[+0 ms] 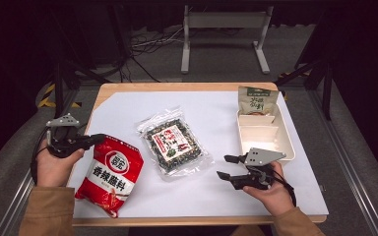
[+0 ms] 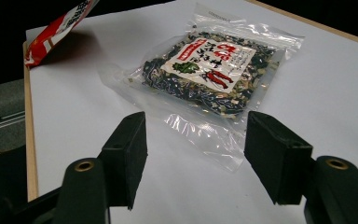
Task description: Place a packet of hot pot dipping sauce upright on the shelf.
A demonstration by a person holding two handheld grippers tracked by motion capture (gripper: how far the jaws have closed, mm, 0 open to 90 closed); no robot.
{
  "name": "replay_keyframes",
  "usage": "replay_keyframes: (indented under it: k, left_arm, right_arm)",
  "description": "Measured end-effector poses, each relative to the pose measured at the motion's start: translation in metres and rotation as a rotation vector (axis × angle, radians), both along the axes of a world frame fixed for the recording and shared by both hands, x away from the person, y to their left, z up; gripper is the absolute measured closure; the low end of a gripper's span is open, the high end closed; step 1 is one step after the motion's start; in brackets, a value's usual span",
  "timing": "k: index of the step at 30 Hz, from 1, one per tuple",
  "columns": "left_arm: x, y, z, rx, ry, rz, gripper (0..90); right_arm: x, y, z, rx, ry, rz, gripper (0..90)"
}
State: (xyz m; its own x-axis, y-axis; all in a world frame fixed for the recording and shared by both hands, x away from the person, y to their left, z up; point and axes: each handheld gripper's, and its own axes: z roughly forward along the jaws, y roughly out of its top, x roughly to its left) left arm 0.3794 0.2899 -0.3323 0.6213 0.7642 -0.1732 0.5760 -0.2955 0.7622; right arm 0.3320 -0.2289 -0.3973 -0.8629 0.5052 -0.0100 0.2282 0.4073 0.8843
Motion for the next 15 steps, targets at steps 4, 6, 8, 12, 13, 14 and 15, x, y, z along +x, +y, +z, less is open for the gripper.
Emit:
replay_keyframes:
  k: [4, 6, 8, 12, 13, 14, 15]
  left_arm:
    - [-0.013, 0.001, 0.011, -0.014, -0.033, 0.02, 90.0]
    - [-0.021, 0.003, 0.017, -0.027, -0.054, 0.007, 90.0]
    - [-0.027, 0.002, 0.022, -0.032, -0.064, -0.009, 90.0]
    - [-0.036, 0.001, 0.029, -0.026, -0.088, -0.015, 90.0]
    - [-0.039, 0.001, 0.032, -0.026, -0.101, -0.014, 90.0]
    - [-0.042, 0.001, 0.035, -0.03, -0.113, -0.013, 90.0]
    - [-0.042, 0.001, 0.035, -0.03, -0.113, -0.013, 90.0]
  right_arm:
    - [-0.004, 0.002, -0.002, 0.0, 0.003, 0.01, 40.9]
    - [-0.005, 0.003, -0.003, 0.002, 0.0, 0.011, 41.2]
    - [-0.007, 0.003, -0.002, 0.007, -0.004, 0.012, 41.4]
    - [-0.009, 0.004, -0.002, 0.018, -0.005, 0.012, 41.4]
    - [-0.011, 0.004, -0.002, 0.021, -0.003, 0.011, 41.5]
    - [-0.011, 0.005, -0.002, 0.022, -0.003, 0.011, 41.5]
    - [-0.011, 0.005, -0.003, 0.024, -0.002, 0.012, 41.5]
